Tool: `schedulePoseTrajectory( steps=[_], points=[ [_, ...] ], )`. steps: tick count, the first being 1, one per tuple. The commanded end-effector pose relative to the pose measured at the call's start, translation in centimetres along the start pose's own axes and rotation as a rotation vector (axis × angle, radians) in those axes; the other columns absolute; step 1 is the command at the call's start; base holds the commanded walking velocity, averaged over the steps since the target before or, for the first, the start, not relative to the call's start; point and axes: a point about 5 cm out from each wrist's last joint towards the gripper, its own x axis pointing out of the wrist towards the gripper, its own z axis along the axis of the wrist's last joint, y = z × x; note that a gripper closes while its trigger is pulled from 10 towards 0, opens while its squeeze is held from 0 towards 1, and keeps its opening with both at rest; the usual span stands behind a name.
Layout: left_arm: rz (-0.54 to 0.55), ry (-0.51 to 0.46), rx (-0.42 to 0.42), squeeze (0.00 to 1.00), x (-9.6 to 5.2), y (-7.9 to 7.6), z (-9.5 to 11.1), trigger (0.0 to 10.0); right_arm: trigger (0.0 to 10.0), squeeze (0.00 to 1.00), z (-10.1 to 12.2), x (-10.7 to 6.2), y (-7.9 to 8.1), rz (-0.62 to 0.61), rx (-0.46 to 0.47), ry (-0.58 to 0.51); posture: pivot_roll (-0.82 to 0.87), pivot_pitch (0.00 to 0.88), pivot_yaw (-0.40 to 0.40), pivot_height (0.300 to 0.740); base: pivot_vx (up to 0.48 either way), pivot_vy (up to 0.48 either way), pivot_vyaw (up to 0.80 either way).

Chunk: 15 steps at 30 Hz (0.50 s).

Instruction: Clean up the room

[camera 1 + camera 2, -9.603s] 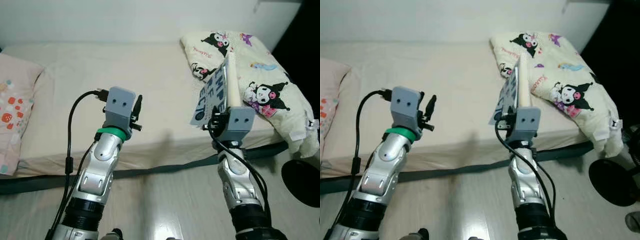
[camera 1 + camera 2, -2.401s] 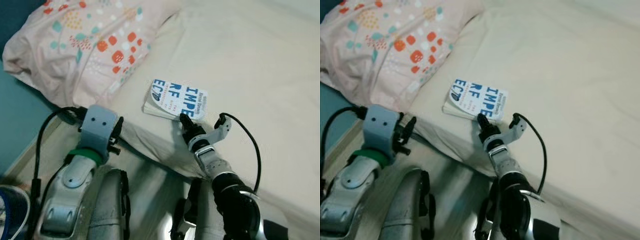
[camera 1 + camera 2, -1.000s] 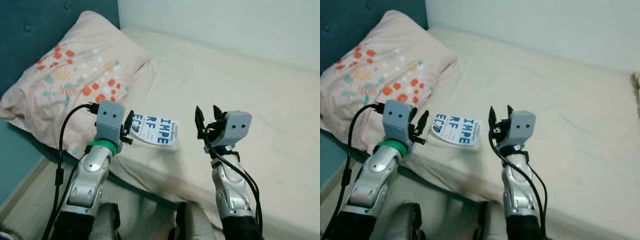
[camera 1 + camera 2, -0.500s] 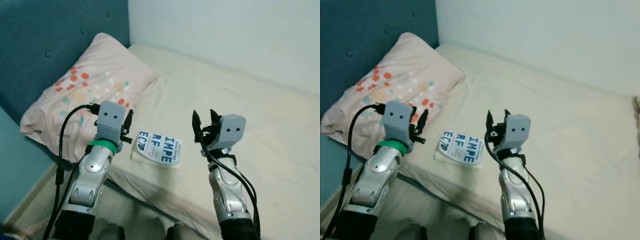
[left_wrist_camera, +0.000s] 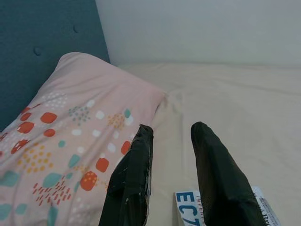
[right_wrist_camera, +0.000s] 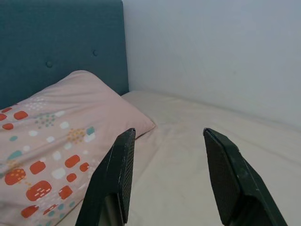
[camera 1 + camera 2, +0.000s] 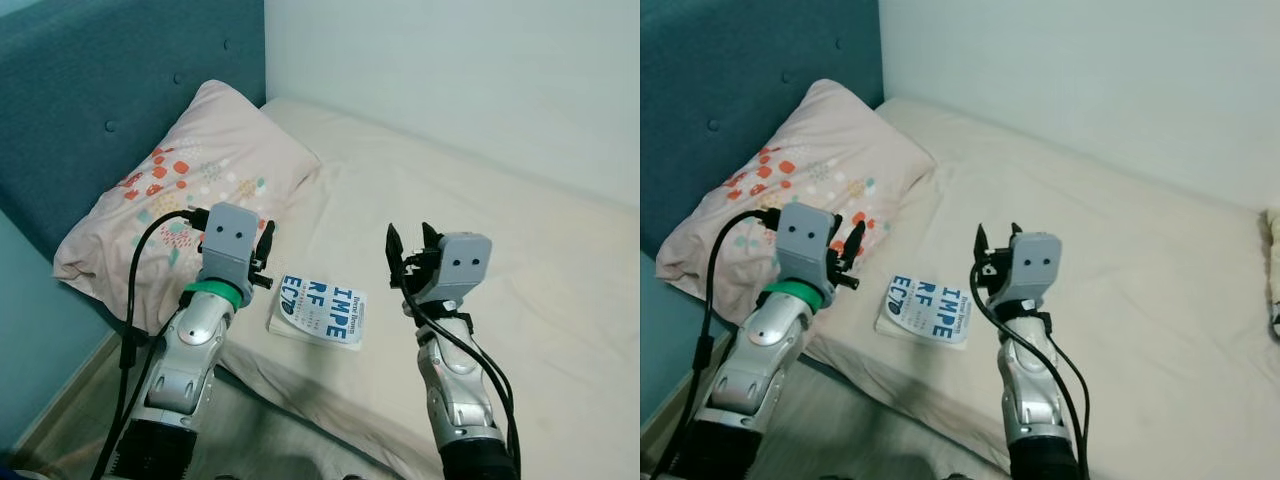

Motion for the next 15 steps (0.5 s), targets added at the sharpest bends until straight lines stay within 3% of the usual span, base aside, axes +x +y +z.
schedulePoseTrajectory(
  steps=[1, 8, 15],
  points=[
    [-0.005, 0.05, -0.014, 0.0, -0.28, -0.18, -1.09, 10.0, 10.0, 0.0, -0.53, -0.31, -0.14, -0.005, 0.007, 0.027, 0.01, 0.011, -0.009, 0.733, 0.0, 0.0, -0.48],
    [-0.013, 0.086, -0.078, 0.0, -0.17, -0.05, -1.22, 10.0, 10.0, 0.0, -0.68, -0.21, 0.06, 0.0, 0.021, 0.037, 0.02, 0.009, -0.008, 0.733, 0.0, 0.0, -0.8],
    [-0.024, 0.082, -0.066, 0.0, -0.03, -0.16, -1.07, 10.0, 10.0, 0.0, -0.71, -0.11, -0.05, -0.001, 0.023, 0.038, 0.02, 0.004, -0.007, 0.733, 0.0, 0.0, -0.8]
  ],
)
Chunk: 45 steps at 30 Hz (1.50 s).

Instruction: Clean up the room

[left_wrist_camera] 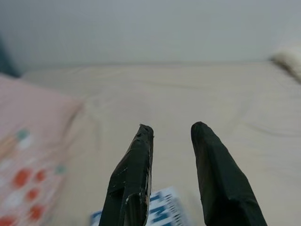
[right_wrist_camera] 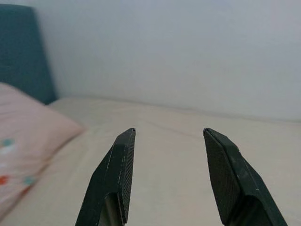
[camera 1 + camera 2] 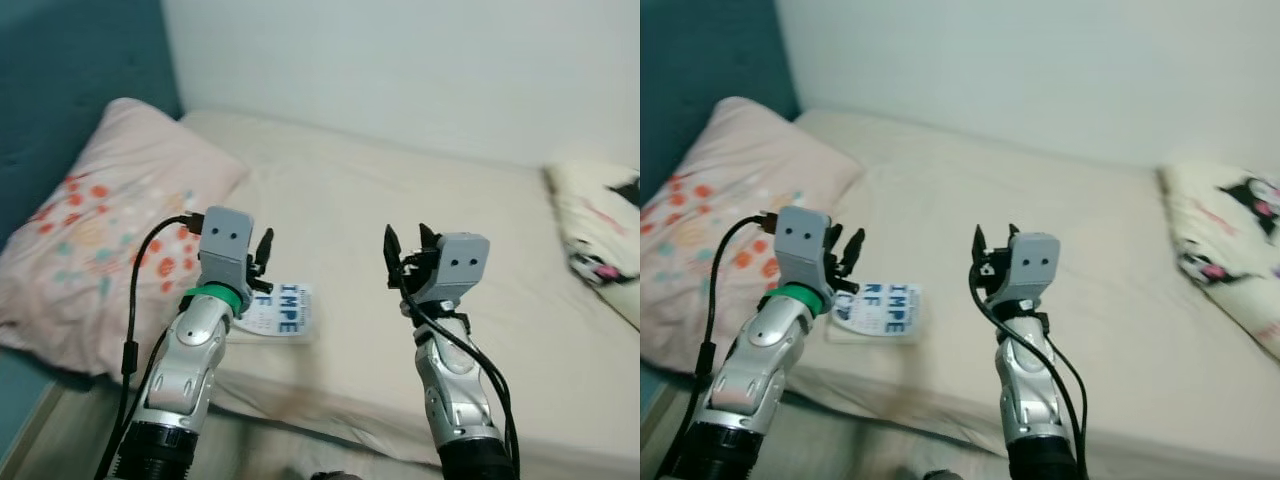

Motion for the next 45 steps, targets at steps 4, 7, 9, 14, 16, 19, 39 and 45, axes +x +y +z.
schedulePoseTrajectory(
  steps=[4, 7, 9, 14, 16, 19, 39, 45],
  points=[
    [-0.01, 0.017, 0.019, 0.0, 0.1, -0.08, -0.32, 10.0, 10.0, 0.0, -0.44, -0.12, -0.15, -0.01, 0.012, 0.024, 0.02, 0.0, -0.005, 0.733, 0.0, 0.0, -0.8],
    [-0.009, 0.012, 0.028, 0.0, 0.16, -0.06, -0.28, 10.0, 10.0, 0.0, -0.46, -0.11, -0.13, -0.01, 0.012, 0.025, 0.02, 0.0, -0.004, 0.733, 0.0, 0.0, -0.8],
    [-0.008, 0.011, 0.031, 0.0, 0.18, -0.03, -0.25, 10.0, 10.0, 0.0, -0.47, -0.1, -0.13, -0.011, 0.014, 0.025, 0.02, 0.0, -0.002, 0.733, 0.0, 0.0, -0.8],
    [-0.001, -0.007, 0.04, 0.0, 0.17, 0.08, -0.01, 10.0, 10.0, 0.0, -0.5, -0.1, -0.11, -0.013, 0.016, 0.026, 0.02, 0.0, 0.0, 0.733, 0.0, 0.0, -0.8],
    [0.0, -0.01, 0.043, 0.0, 0.15, 0.12, 0.02, 10.0, 10.0, 0.0, -0.54, -0.1, -0.1, -0.012, 0.016, 0.026, 0.02, 0.0, 0.0, 0.733, 0.0, 0.0, -0.8],
    [0.001, -0.014, 0.06, 0.0, 0.1, 0.12, 0.02, 10.0, 10.0, 0.0, -0.57, -0.11, -0.07, -0.01, 0.014, 0.026, 0.02, 0.0, 0.0, 0.733, 0.0, 0.0, -0.14],
    [-0.007, -0.03, 0.118, 0.0, -0.16, -0.13, -0.16, 10.0, 10.0, 0.0, -0.8, -0.2, 0.01, -0.003, 0.004, 0.036, 0.02, 0.007, 0.0, 0.733, 0.0, -0.417, 0.0],
    [-0.002, -0.029, 0.123, 0.0, -0.16, -0.04, -0.21, 10.0, 10.0, 0.0, -0.88, -0.24, 0.09, -0.003, 0.005, 0.039, 0.02, 0.011, 0.001, 0.733, 0.0, -0.344, 0.0]
  ],
)
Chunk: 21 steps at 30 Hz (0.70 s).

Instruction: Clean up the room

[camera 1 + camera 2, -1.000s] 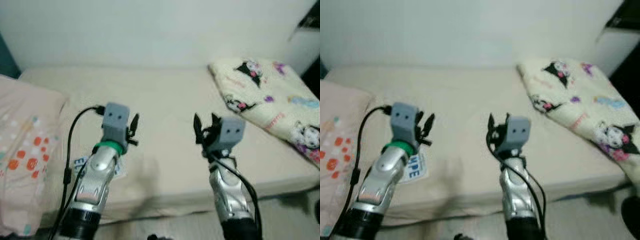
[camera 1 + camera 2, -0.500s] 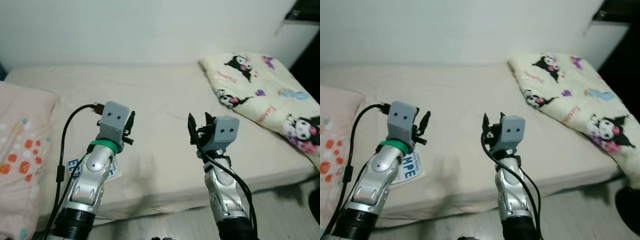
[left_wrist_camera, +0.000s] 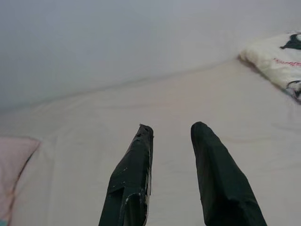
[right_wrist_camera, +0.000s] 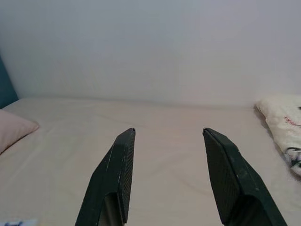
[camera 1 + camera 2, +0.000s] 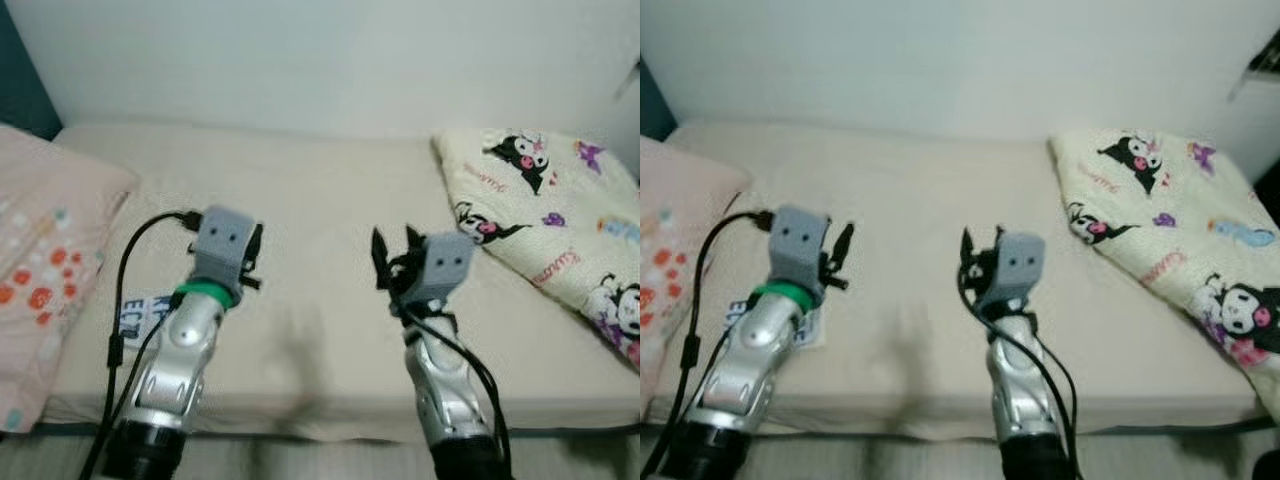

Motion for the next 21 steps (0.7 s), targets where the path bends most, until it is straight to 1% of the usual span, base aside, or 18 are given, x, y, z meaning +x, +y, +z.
schedulePoseTrajectory(
  steps=[1, 21],
  points=[
    [-0.019, 0.014, 0.001, 0.0, -0.08, -0.56, -0.28, 10.0, 10.0, 0.0, -0.41, -0.36, -0.64, -0.021, -0.003, 0.019, 0.02, 0.012, 0.002, 0.733, 0.0, -0.36, 0.0],
    [-0.017, 0.016, 0.002, 0.0, -0.04, -0.38, -0.32, 10.0, 10.0, 0.0, -0.57, -0.44, -0.45, -0.024, 0.002, 0.023, 0.02, 0.013, 0.009, 0.733, 0.0, -0.367, 0.0]
  ],
)
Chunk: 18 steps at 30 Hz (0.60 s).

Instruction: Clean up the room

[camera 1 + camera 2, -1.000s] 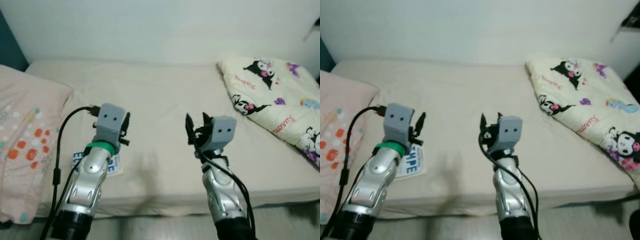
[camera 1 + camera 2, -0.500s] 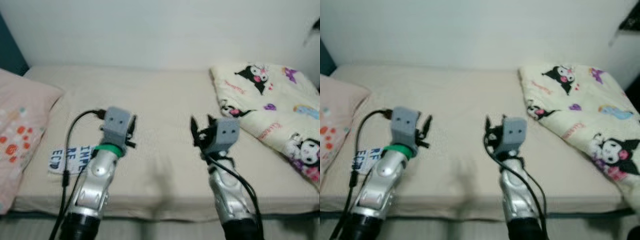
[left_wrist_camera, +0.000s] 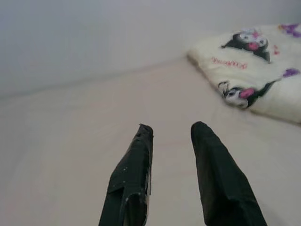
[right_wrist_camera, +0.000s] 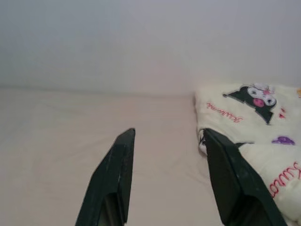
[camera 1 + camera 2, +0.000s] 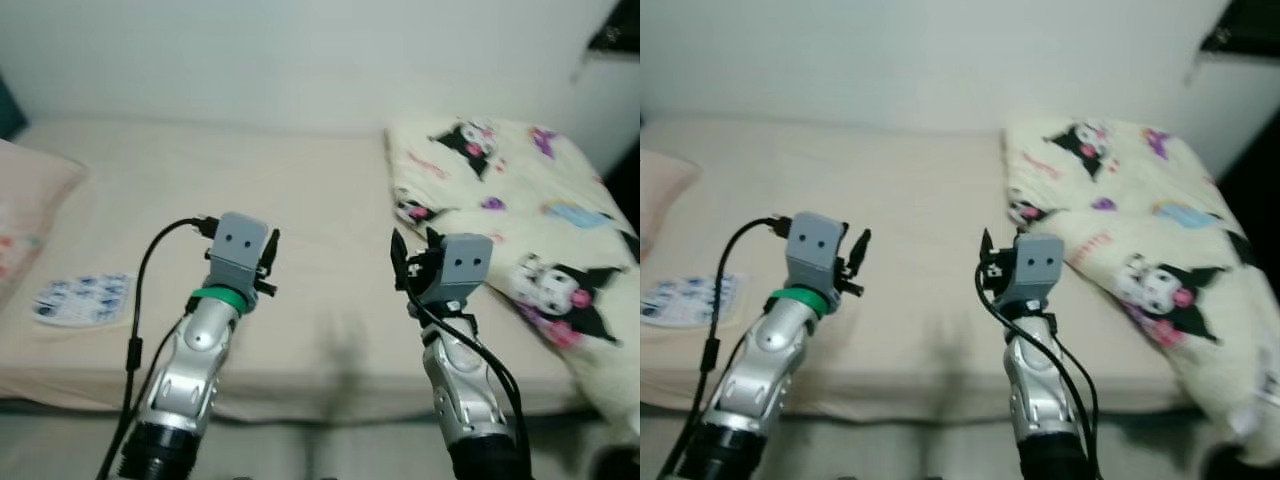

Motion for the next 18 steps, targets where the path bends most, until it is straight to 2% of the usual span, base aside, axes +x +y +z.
schedulePoseTrajectory(
  steps=[1, 18],
  points=[
    [-0.021, -0.003, 0.001, 0.0, 0.03, -0.53, 0.11, 10.0, 10.0, 0.0, -0.3, -0.27, -0.49, -0.016, -0.001, 0.013, 0.02, 0.013, 0.009, 0.733, 0.0, -0.356, 0.0],
    [-0.024, -0.001, 0.002, 0.0, 0.05, -0.56, 0.12, 10.0, 10.0, 0.0, -0.37, -0.36, -0.48, -0.019, -0.001, 0.015, 0.02, 0.018, 0.013, 0.733, 0.0, -0.34, 0.0]
  ],
)
